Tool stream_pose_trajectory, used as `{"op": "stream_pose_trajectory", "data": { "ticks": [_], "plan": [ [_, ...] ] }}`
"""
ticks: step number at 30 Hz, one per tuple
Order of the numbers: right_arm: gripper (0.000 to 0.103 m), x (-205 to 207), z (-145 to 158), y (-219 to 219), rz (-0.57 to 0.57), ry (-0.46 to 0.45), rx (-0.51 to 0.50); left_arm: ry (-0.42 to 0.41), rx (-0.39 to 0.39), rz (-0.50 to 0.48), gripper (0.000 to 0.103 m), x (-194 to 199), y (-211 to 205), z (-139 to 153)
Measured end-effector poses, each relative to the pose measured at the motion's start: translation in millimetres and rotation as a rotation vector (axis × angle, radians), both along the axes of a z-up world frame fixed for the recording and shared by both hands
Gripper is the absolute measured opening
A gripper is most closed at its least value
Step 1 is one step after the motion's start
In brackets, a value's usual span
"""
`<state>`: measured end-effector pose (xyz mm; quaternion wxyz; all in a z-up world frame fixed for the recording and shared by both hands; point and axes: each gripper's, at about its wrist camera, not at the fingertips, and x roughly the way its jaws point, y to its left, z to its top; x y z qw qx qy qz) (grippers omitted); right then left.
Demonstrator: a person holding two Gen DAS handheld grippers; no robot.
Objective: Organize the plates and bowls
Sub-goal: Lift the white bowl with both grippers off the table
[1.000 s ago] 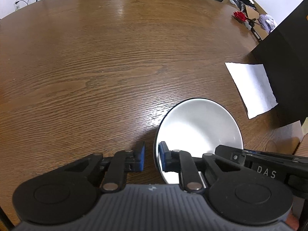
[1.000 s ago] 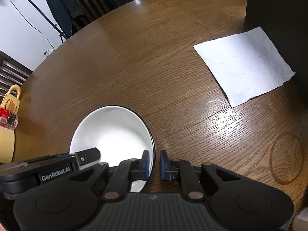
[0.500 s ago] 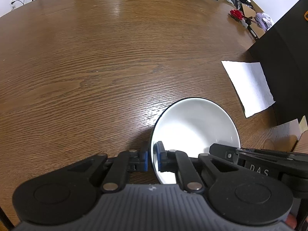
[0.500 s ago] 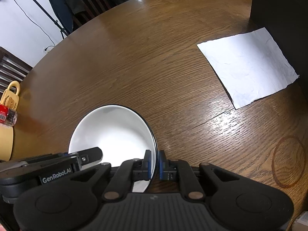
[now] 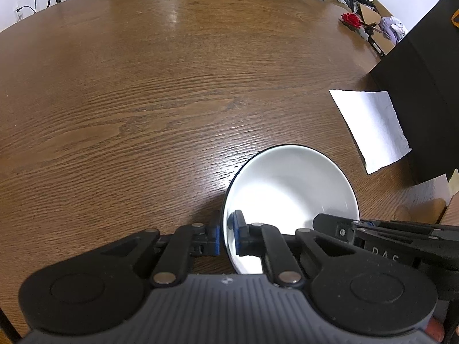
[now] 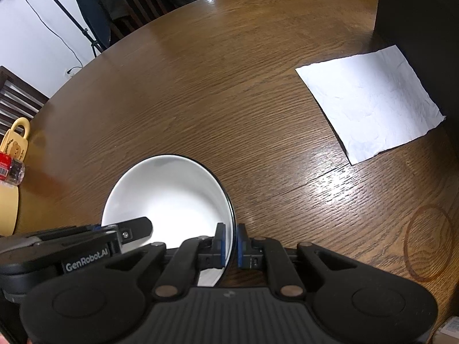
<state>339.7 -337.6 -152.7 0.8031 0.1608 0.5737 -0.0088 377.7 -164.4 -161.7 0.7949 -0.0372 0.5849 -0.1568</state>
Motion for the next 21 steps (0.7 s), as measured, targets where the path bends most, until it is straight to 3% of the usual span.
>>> {"op": "stream_pose_trajectory", "data": {
  "ticks": [21],
  "plan": [
    [0.007,-19,35,9,0.029,-0.052,-0.004,-0.069,0.001,0.029,0.009,-19,10,36]
  ]
}}
